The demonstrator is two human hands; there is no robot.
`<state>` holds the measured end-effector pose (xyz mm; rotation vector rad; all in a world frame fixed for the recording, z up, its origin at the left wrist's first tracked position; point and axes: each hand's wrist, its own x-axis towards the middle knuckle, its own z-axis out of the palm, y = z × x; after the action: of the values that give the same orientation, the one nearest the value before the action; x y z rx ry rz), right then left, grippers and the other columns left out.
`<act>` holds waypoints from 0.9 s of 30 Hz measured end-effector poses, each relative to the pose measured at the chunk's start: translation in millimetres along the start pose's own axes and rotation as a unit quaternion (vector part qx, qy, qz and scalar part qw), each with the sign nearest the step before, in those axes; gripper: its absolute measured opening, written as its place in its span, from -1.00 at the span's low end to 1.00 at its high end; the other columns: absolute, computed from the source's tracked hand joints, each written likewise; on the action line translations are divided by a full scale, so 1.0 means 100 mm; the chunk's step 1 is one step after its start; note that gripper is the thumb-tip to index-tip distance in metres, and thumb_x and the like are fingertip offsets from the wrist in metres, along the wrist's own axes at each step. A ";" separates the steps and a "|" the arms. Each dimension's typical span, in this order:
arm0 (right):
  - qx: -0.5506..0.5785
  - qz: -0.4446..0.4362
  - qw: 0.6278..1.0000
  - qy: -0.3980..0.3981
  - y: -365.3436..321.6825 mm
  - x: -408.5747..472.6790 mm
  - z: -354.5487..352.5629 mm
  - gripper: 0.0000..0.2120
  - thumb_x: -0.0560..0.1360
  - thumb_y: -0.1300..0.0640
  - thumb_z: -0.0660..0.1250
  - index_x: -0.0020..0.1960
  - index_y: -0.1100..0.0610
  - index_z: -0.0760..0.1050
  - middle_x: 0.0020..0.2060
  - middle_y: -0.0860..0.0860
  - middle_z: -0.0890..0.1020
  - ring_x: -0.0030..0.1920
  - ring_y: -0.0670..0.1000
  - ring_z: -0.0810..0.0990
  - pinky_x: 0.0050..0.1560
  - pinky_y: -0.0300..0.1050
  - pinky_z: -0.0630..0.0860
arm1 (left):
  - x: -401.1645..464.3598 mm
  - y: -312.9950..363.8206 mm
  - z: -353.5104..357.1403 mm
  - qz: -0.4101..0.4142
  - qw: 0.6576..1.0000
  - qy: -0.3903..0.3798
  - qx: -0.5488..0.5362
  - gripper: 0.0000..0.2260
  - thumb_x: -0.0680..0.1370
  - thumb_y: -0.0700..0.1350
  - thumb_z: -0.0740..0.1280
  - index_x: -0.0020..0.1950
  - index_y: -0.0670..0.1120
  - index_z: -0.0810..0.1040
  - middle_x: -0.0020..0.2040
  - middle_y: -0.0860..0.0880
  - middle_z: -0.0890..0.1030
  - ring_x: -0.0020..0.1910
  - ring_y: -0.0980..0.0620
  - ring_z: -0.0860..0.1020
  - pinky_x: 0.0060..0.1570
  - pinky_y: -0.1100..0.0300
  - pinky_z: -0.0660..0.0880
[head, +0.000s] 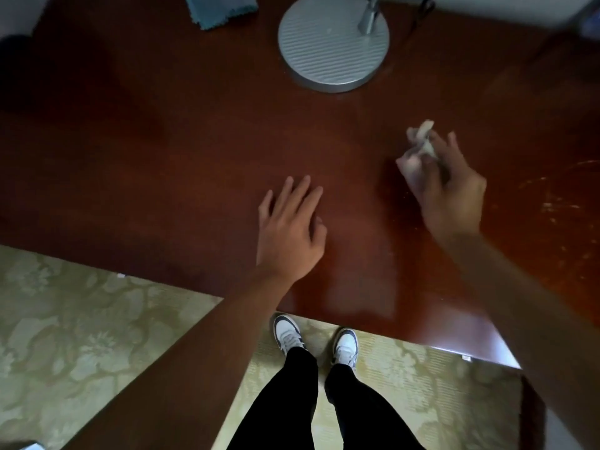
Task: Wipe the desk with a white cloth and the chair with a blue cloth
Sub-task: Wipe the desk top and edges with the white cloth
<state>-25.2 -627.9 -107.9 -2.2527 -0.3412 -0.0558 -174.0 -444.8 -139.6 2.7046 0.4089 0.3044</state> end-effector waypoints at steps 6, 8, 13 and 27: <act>-0.113 0.010 0.987 -0.112 0.30 0.20 0.11 -0.62 0.64 0.12 0.15 0.43 0.16 0.38 0.44 0.18 0.38 0.47 0.14 0.29 0.49 0.06 0.17 | 0.03 0.21 0.25 -0.020 0.999 -0.014 0.029 -0.57 0.57 -0.01 0.19 0.43 -0.05 0.47 0.49 -0.04 0.39 0.54 -0.08 0.24 0.51 -0.16 0.08; -0.123 -0.047 0.982 -0.136 0.22 -0.15 0.12 -0.63 0.64 0.10 0.14 0.38 0.21 0.44 0.33 0.22 0.49 0.36 0.22 0.43 0.43 0.13 0.25 | 0.02 0.22 0.24 -0.023 0.999 -0.012 0.029 -0.58 0.56 -0.02 0.21 0.42 -0.04 0.48 0.48 -0.03 0.40 0.53 -0.07 0.26 0.50 -0.14 0.09; -0.049 -0.164 0.948 -0.267 0.03 -1.48 -0.01 -0.67 0.62 0.12 0.16 0.29 0.18 0.53 0.35 0.08 0.49 0.43 0.11 0.39 0.47 0.09 0.24 | 0.03 0.23 0.21 -0.033 0.999 -0.019 0.026 -0.57 0.58 -0.01 0.20 0.43 -0.05 0.47 0.50 -0.02 0.38 0.54 -0.06 0.24 0.51 -0.14 0.08; -0.142 -0.184 0.953 -0.195 0.23 -0.86 0.11 -0.62 0.54 0.14 0.29 0.35 0.07 0.50 0.38 0.01 0.47 0.44 0.10 0.37 0.45 0.07 0.22 | 0.01 0.26 0.25 -0.032 0.999 0.001 0.040 -0.58 0.56 -0.02 0.24 0.42 -0.06 0.47 0.49 -0.03 0.40 0.53 -0.06 0.26 0.50 -0.14 0.12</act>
<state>-102.8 -653.3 -145.6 -2.4482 -1.0207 0.1581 -160.0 -475.5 -151.6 2.7626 0.5192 0.2793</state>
